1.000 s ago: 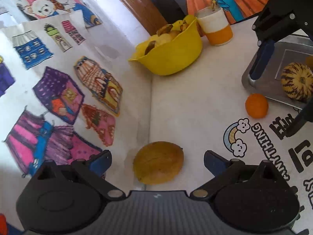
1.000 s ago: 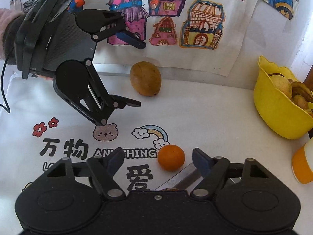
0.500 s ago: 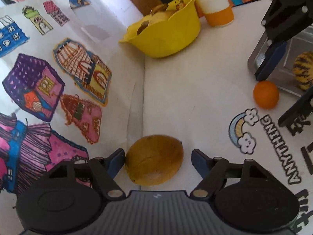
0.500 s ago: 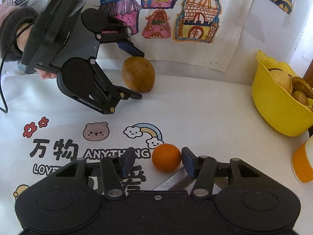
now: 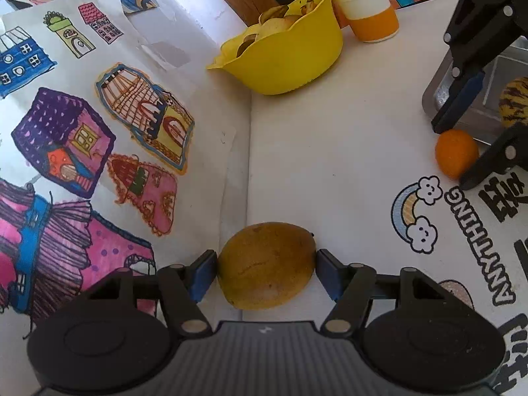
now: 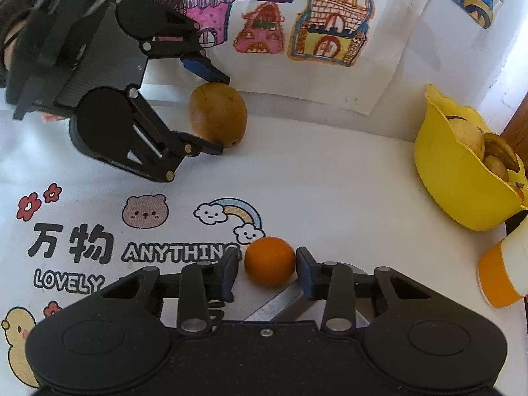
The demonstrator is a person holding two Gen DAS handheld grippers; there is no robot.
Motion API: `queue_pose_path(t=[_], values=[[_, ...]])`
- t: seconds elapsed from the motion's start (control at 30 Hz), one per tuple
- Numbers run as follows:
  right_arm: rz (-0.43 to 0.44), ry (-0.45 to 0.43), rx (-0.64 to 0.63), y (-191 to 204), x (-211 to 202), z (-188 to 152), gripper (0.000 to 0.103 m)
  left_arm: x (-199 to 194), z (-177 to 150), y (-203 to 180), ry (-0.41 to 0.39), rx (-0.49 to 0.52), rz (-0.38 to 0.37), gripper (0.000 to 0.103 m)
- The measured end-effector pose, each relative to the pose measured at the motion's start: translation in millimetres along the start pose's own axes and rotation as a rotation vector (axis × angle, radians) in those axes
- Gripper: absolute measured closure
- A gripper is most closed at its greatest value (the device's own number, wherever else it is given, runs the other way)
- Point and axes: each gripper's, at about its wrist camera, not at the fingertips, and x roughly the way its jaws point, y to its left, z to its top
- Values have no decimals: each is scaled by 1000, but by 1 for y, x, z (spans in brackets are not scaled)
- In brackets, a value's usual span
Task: Organize fruits
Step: 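Grasp the large brown oval fruit with the left tool while the right tool grasps the orange, then carry the brown fruit and orange onto the metal tray and open both tools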
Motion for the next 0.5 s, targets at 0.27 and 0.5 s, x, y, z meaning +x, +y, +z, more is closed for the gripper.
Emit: queue_pose_path(t=[0.27,0.5], values=[[-3,-17,5,7,-7,-3,68,-29,-15,-24,-34,22,-17,34],[-30,-70,2,14,-28,-8,68,-56,-19,-48,-72,39,-68,34]])
